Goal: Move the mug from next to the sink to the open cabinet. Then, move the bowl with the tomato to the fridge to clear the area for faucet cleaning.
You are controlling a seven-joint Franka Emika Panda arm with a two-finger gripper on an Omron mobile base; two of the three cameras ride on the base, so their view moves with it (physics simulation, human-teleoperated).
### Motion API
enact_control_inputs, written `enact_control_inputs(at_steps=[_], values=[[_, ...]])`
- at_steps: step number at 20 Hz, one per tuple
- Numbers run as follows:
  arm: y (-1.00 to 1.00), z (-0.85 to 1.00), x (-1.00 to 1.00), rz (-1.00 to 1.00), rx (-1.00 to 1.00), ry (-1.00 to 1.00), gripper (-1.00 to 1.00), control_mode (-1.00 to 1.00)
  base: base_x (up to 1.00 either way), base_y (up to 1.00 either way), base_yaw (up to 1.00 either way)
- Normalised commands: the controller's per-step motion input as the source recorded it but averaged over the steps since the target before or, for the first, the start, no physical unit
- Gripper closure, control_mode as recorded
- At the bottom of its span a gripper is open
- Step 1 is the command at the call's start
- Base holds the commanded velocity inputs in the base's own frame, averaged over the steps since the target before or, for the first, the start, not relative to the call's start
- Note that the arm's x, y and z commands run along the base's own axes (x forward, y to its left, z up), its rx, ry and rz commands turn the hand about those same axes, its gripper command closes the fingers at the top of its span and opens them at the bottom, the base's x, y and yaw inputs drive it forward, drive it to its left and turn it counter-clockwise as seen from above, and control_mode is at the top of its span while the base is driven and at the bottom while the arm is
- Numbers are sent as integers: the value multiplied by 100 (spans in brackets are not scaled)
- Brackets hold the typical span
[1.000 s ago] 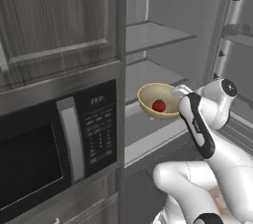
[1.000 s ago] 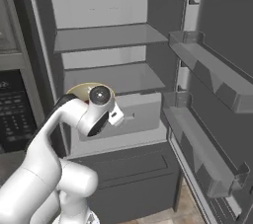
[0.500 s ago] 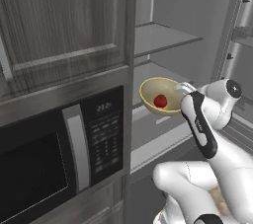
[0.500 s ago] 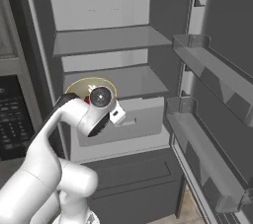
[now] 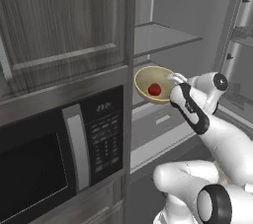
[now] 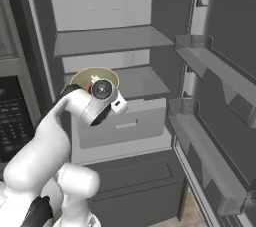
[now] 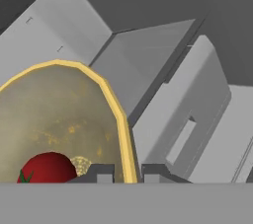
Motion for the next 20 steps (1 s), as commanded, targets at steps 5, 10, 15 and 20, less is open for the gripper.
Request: enact_control_inputs(at_steps=[5,10,15,20], values=[[0,0,82,0,0,16,100,-100,0,0,0],[8,-1,7,2,-1,1,100,-100,0,0,0],[0,-22,37,0,-1,0,100,-100,0,0,0],[0,-10,54,0,0,1,100,-100,0,0,0]])
